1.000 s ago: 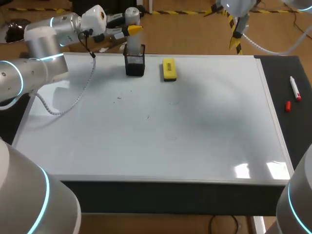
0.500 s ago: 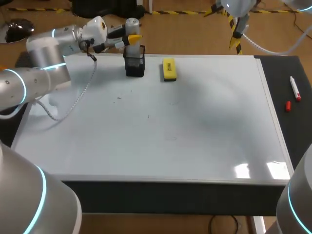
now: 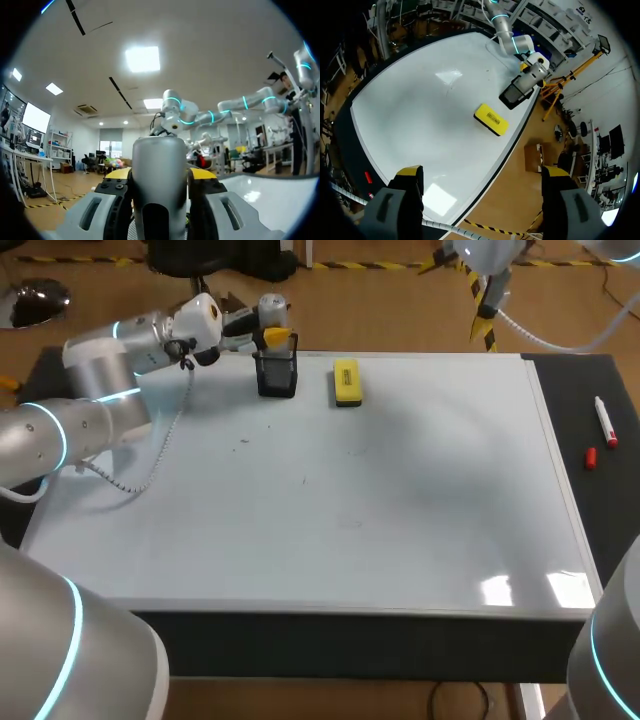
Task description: Pick up the inspection probe, press it on each red-marked spot on the whiteboard one by one, put down the probe, pick up the eraser, and wipe off all the red marks.
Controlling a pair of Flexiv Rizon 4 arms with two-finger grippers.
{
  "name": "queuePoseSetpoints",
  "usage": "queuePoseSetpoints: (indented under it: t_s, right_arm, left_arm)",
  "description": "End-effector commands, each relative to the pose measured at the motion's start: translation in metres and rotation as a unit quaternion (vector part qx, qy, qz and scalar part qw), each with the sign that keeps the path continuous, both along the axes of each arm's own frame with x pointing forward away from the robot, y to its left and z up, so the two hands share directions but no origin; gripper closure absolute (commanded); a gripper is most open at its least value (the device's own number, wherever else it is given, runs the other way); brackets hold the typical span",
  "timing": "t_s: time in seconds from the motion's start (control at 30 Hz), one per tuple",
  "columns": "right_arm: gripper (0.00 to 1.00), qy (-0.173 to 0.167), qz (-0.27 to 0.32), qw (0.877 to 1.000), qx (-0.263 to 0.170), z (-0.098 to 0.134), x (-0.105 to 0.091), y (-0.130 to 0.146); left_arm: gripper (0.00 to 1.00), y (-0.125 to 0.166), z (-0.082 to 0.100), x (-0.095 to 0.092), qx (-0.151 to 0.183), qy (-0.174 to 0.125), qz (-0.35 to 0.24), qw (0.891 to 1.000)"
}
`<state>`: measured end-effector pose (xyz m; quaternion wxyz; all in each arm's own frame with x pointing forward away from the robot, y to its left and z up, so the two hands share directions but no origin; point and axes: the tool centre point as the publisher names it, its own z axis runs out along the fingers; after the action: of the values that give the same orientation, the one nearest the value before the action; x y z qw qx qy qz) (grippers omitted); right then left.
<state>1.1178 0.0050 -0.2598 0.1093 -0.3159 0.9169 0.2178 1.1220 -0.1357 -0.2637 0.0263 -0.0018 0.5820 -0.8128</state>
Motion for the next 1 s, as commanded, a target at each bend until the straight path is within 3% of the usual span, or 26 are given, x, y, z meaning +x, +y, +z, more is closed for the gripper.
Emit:
queuePoseSetpoints:
  t_s: [0.03,0.17,0.57,0.77,1.0]
  right_arm:
    - [0.0,0.0,0.001,1.0,-0.002,0.001,0.0,-0.001]
    - [0.0,0.0,0.001,1.0,-0.002,0.001,0.0,-0.001]
    - [0.0,0.0,0.001,1.0,-0.002,0.001,0.0,-0.001]
    - [0.0,0.0,0.001,1.0,-0.002,0.001,0.0,-0.001]
    - [0.0,0.0,0.001,1.0,-0.002,0.001,0.0,-0.001]
  left_arm:
    - [0.0,0.0,0.0,0.0,0.002,-0.001,0.001,1.0]
    - [0.0,0.001,0.01,-0.004,0.003,-0.007,0.003,1.0]
    - [0.0,0.007,0.062,-0.025,0.059,-0.057,0.015,0.997]
    - [0.0,0.008,0.087,-0.04,0.109,-0.091,0.024,0.99]
    - [0.0,0.008,0.1,-0.053,0.154,-0.121,0.042,0.98]
